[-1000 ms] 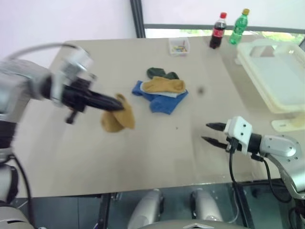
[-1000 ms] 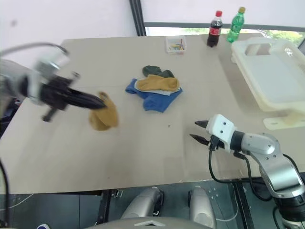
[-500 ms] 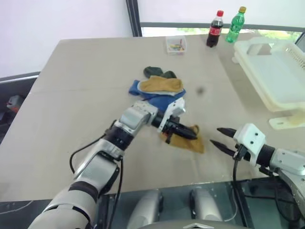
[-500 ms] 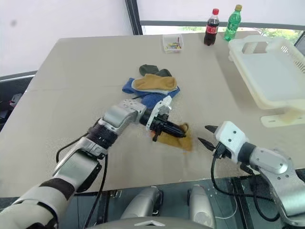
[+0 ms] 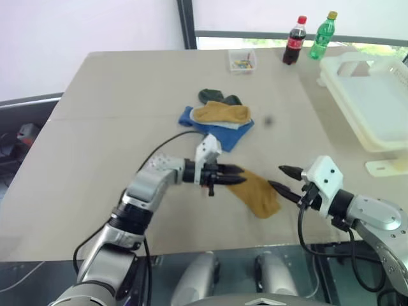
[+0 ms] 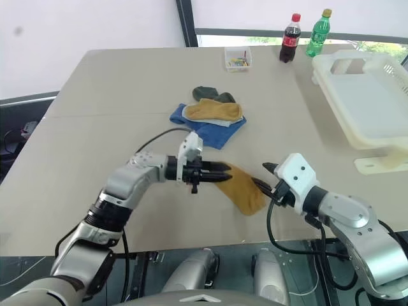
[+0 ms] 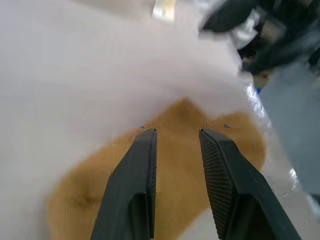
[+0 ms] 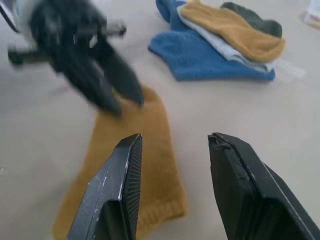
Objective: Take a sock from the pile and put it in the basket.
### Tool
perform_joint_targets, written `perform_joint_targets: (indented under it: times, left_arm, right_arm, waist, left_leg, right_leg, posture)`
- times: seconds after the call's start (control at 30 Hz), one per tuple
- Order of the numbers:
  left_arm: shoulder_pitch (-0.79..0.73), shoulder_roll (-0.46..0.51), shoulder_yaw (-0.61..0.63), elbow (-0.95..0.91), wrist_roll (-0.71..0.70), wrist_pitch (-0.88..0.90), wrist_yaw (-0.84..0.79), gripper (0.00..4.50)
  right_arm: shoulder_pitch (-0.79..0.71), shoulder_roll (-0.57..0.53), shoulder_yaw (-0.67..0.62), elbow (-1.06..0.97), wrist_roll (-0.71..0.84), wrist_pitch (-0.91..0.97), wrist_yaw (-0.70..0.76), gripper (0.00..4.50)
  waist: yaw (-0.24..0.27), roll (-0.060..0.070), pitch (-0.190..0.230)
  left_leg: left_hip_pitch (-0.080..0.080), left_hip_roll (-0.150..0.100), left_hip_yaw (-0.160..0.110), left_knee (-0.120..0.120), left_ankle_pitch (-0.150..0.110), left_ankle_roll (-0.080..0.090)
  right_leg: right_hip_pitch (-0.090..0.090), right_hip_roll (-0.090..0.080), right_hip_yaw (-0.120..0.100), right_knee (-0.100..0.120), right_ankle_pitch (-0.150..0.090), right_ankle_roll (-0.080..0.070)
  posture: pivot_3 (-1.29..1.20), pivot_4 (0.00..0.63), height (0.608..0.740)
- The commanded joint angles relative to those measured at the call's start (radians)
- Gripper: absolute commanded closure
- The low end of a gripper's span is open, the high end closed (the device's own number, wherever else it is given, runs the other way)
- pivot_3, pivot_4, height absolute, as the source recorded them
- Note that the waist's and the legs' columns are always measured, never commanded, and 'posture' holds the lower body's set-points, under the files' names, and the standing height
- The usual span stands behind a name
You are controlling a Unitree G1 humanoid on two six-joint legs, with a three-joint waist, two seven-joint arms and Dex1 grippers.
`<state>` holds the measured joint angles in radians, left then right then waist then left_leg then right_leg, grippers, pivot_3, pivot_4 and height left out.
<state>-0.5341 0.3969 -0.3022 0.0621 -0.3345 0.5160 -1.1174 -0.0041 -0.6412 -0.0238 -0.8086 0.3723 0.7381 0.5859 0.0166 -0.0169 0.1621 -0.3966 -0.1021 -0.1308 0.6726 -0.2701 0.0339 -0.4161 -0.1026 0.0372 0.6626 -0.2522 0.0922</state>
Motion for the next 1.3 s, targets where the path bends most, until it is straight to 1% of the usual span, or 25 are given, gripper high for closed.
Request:
perform_joint_targets:
  times: [0.03,0.1,0.17,0.27,0.4,0.5,0.57,0.6,0.7,0.77,0.87,1.0,1.13,1.17,1.2,1.23,1.27,1.3]
  left_arm:
    - [-0.026,-0.059,-0.014,0.001,0.029,-0.003,0.073,3.07]
    - [-0.034,-0.074,-0.01,0.02,0.047,-0.017,0.099,3.07]
    - [-0.036,-0.079,0.005,0.021,0.046,-0.019,0.111,3.07]
    - [-0.026,-0.067,0.033,-0.013,0.017,0.005,0.117,3.07]
    - [-0.001,-0.025,0.057,-0.037,0.022,0.008,0.124,3.07]
    - [0.023,0.009,0.048,-0.03,0.054,-0.02,0.127,3.02]
    - [0.049,0.025,0.039,-0.041,0.06,-0.006,0.13,3.02]
    - [0.061,0.03,0.034,-0.051,0.062,0.003,0.131,3.02]
    - [0.093,0.03,0.028,-0.097,0.044,0.039,0.138,3.02]
    - [0.108,0.018,0.037,-0.142,0.011,0.097,0.15,3.02]
    - [0.112,-0.005,0.058,-0.178,-0.028,0.17,0.182,3.02]
    - [0.092,-0.041,0.107,-0.217,-0.096,0.271,0.23,3.02]
    - [0.085,-0.052,0.132,-0.238,-0.115,0.295,0.264,3.02]
    - [0.084,-0.052,0.135,-0.237,-0.114,0.288,0.272,3.02]
    - [0.083,-0.052,0.139,-0.236,-0.114,0.278,0.276,3.02]
    - [0.077,-0.053,0.141,-0.229,-0.108,0.26,0.282,3.02]
    - [0.072,-0.055,0.142,-0.221,-0.102,0.241,0.286,3.02]
    - [0.06,-0.06,0.143,-0.206,-0.092,0.222,0.293,3.02]
  right_arm:
    - [-0.02,-0.028,0.004,-0.022,0.042,0.018,0.034,2.33]
    - [-0.018,-0.055,0.049,-0.025,0.037,0.054,0.036,2.33]
    - [-0.005,-0.072,0.121,-0.001,-0.006,0.042,0.032,2.33]
    - [0.023,-0.093,0.194,0.064,-0.072,0.006,0.024,2.33]
    - [0.04,-0.132,0.225,0.118,-0.126,-0.035,0.04,2.33]
    - [0.03,-0.186,0.243,0.176,-0.186,-0.085,0.068,3.15]
    - [0.012,-0.24,0.264,0.264,-0.257,-0.179,0.097,4.09]
    - [-0.005,-0.262,0.272,0.308,-0.283,-0.226,0.117,4.46]
    - [-0.096,-0.301,0.293,0.449,-0.34,-0.39,0.191,4.46]
    - [-0.171,-0.315,0.308,0.572,-0.376,-0.518,0.244,4.46]
    - [-0.255,-0.351,0.326,0.744,-0.424,-0.743,0.335,4.46]
    - [-0.338,-0.363,0.339,0.932,-0.483,-0.989,0.384,4.46]
    - [-0.394,-0.362,0.337,1.031,-0.459,-1.093,0.485,4.46]
    - [-0.395,-0.356,0.328,1.041,-0.449,-1.117,0.488,3.78]
    - [-0.393,-0.35,0.318,1.046,-0.443,-1.141,0.485,3.39]
    - [-0.387,-0.343,0.303,1.042,-0.429,-1.153,0.481,3.13]
    - [-0.378,-0.334,0.285,1.031,-0.408,-1.154,0.475,2.6]
    - [-0.365,-0.326,0.259,1.006,-0.37,-1.125,0.471,2.39]
  waist:
    - [0.0,0.0,0.0]
    - [-0.003,0.0,0.0]
    - [-0.009,0.0,0.0]
    - [-0.012,0.0,0.0]
    - [-0.012,0.001,0.0]
    - [-0.01,0.001,-0.001]
    - [-0.009,0.0,-0.001]
    - [-0.008,0.0,-0.001]
    - [-0.004,-0.002,-0.003]
    - [-0.003,-0.002,-0.003]
    - [-0.003,-0.002,-0.003]
    - [-0.005,-0.002,-0.003]
    - [-0.004,-0.002,-0.003]
    - [-0.002,-0.002,-0.003]
    - [-0.002,-0.002,-0.003]
    - [-0.001,-0.002,-0.003]
    - [-0.001,-0.002,-0.003]
    - [-0.002,-0.002,-0.003]
  left_leg:
    - [0.0,0.0,0.0,0.0,0.0,0.0]
    - [0.0,0.0,0.0,0.0,0.0,0.0]
    - [0.0,0.0,0.0,0.0,0.0,0.0]
    - [0.0,0.001,0.0,0.0,0.0,0.0]
    - [0.001,0.0,0.0,0.001,0.0,0.0]
    - [0.001,0.0,0.0,0.001,0.0,0.0]
    - [0.002,0.0,0.0,0.001,0.0,0.0]
    - [0.002,0.0,0.0,0.001,0.0,0.0]
    - [0.006,0.0,0.0,0.001,0.0,0.0]
    - [0.007,0.0,0.0,0.001,0.0,0.0]
    - [0.008,0.0,0.001,0.001,0.0,0.0]
    - [0.009,0.0,0.001,0.001,0.0,0.0]
    - [0.009,0.0,0.002,0.0,0.0,0.0]
    - [0.008,0.0,0.002,0.0,0.0,0.0]
    - [0.008,0.0,0.001,0.0,0.0,0.0]
    - [0.008,0.0,0.001,0.0,0.0,0.0]
    - [0.008,0.0,0.001,0.0,0.0,0.0]
    - [0.008,0.0,0.001,0.0,0.0,0.0]
  right_leg:
    - [0.0,0.0,0.0,0.0,0.0,0.0]
    - [0.0,0.0,-0.001,0.0,0.0,0.0]
    - [0.0,0.0,0.0,0.0,0.0,0.0]
    - [0.0,0.001,0.0,0.001,0.0,0.0]
    - [0.0,0.0,0.0,0.0,0.0,0.0]
    - [0.0,0.0,-0.001,0.0,0.0,0.0]
    - [0.001,0.0,0.0,0.0,0.0,0.0]
    - [0.002,0.0,0.0,0.0,0.0,0.0]
    - [0.005,0.0,-0.001,-0.001,0.0,0.0]
    - [0.006,0.0,-0.001,-0.001,0.001,0.001]
    - [0.007,0.0,0.0,0.0,0.001,0.002]
    - [0.007,0.0,0.001,0.0,0.001,0.002]
    - [0.007,0.0,0.001,0.0,0.001,0.002]
    - [0.007,0.0,0.001,-0.001,0.001,0.002]
    - [0.007,0.0,0.001,-0.001,0.001,0.002]
    - [0.007,0.0,0.001,-0.001,0.001,0.002]
    - [0.007,0.0,0.001,-0.001,0.001,0.002]
    - [0.007,0.0,0.001,-0.001,0.001,0.002]
  posture:
    - [0.0,0.15,0.74]
    - [0.0,0.15,0.74]
    - [0.0,0.15,0.74]
    - [0.0,0.15,0.74]
    - [0.0,0.15,0.74]
    - [0.0,0.15,0.74]
    - [0.0,0.15,0.74]
    - [0.0,0.15,0.74]
    - [0.0,0.15,0.74]
    - [0.0,0.15,0.74]
    - [0.0,0.15,0.74]
    - [0.0,0.15,0.74]
    - [0.0,0.15,0.74]
    - [0.0,0.15,0.74]
    - [0.0,0.15,0.74]
    - [0.0,0.15,0.74]
    - [0.0,0.15,0.74]
    - [0.0,0.15,0.74]
